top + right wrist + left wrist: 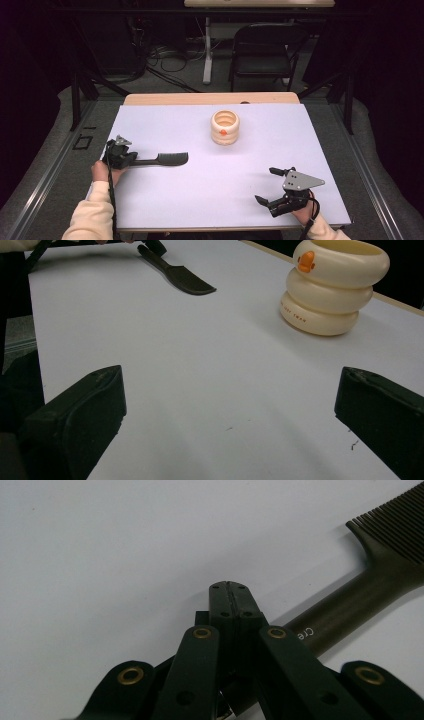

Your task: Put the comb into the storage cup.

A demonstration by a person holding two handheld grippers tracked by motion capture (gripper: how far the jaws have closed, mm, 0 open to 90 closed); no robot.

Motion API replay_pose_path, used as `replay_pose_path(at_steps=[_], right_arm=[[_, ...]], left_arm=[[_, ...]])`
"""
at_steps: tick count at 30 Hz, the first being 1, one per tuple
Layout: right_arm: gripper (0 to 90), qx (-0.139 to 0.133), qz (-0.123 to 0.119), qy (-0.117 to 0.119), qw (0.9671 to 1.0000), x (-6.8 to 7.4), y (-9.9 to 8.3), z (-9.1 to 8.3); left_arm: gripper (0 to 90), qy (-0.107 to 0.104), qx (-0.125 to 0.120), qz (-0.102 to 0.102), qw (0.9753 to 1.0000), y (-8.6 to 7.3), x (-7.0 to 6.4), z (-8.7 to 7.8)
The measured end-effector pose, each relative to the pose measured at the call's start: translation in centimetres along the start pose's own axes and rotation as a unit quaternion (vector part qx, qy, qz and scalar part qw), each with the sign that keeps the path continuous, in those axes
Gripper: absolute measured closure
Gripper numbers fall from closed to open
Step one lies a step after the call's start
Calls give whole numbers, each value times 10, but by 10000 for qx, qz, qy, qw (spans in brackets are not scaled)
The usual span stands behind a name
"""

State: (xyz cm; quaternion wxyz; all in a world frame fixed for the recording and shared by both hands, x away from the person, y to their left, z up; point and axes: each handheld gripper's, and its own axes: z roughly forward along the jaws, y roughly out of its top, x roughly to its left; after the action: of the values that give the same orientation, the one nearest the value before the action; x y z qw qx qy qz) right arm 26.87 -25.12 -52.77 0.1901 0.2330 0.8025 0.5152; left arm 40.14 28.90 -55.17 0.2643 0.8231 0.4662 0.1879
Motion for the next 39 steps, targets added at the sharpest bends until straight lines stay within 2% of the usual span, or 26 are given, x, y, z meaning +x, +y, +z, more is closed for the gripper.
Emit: replay_pose_path(at_steps=[17,23,39], right_arm=[[0,15,0,-9,10000,0,0,0],[0,12,-1,-9,10000,0,0,0],[0,18,-4,-8,10000,0,0,1]], left_arm=[[900,9,118,-19,9999,-1,-8,-5],[900,-27,150,-69,9999,-2,-10,-6],[900,-117,252,-47,9996,-7,-15,-12]])
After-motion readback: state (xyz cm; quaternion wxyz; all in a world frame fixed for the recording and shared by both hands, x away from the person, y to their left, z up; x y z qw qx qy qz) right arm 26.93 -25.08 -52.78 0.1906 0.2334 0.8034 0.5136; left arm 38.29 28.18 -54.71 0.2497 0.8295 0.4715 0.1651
